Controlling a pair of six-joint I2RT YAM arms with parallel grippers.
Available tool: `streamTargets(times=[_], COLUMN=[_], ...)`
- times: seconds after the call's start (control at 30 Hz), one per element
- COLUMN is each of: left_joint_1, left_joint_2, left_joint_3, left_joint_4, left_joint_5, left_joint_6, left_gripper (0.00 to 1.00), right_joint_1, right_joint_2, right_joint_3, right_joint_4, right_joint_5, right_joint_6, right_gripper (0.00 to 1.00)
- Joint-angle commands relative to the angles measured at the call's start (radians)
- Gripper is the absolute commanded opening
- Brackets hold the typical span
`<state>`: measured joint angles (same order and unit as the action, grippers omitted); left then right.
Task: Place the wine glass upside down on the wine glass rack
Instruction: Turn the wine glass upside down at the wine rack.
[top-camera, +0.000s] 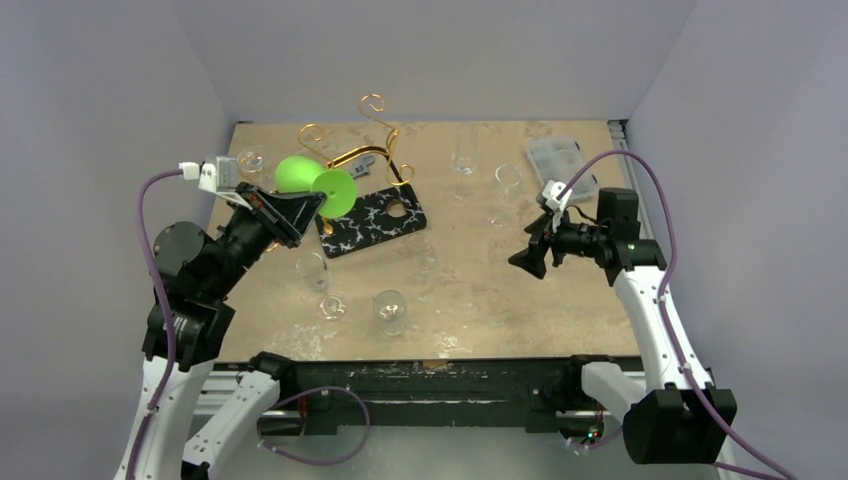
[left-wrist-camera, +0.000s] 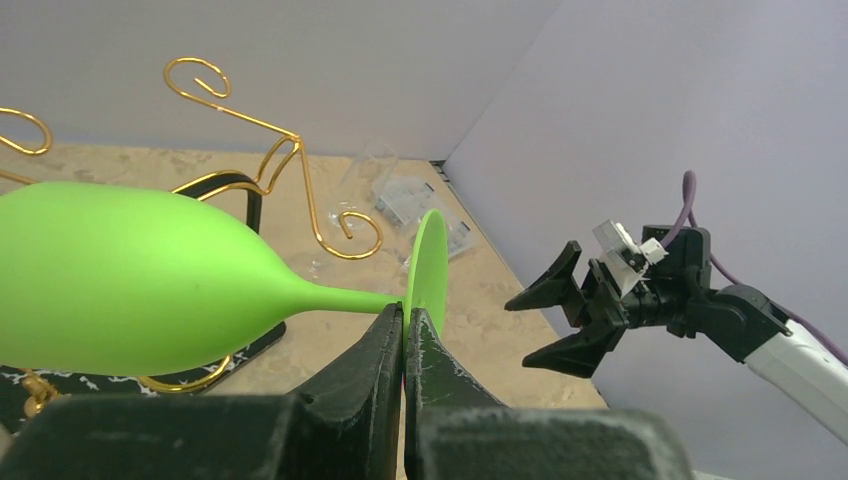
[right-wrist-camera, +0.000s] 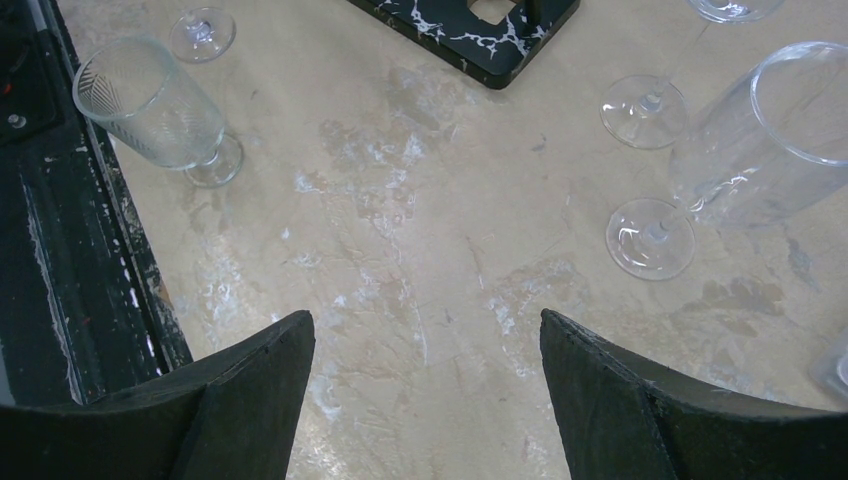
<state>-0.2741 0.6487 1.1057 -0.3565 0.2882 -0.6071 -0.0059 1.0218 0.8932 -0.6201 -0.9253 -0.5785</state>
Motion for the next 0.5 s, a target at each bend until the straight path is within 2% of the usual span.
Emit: streamTargets(times=[0.0, 0.47], left_joint_1=[0.013, 0.023], left_joint_2=[-0.018, -0.061], left_joint_3=[0.044, 0.031], left_joint_4=[-0.018, -0.113], left_joint_5=[-0.062, -0.252], left_joint_6=[0.049, 0.102], left_gripper=[0.0, 0.0], right_joint_1=[-0.002, -0.002], right_joint_2=[0.005, 0.012], right_joint_3=[0.001, 0.003], right_joint_4=[0.014, 0.012], right_joint_5=[0.006, 0.008], right_joint_6=[-0.012, -0.014], right_gripper=[0.8, 0.8])
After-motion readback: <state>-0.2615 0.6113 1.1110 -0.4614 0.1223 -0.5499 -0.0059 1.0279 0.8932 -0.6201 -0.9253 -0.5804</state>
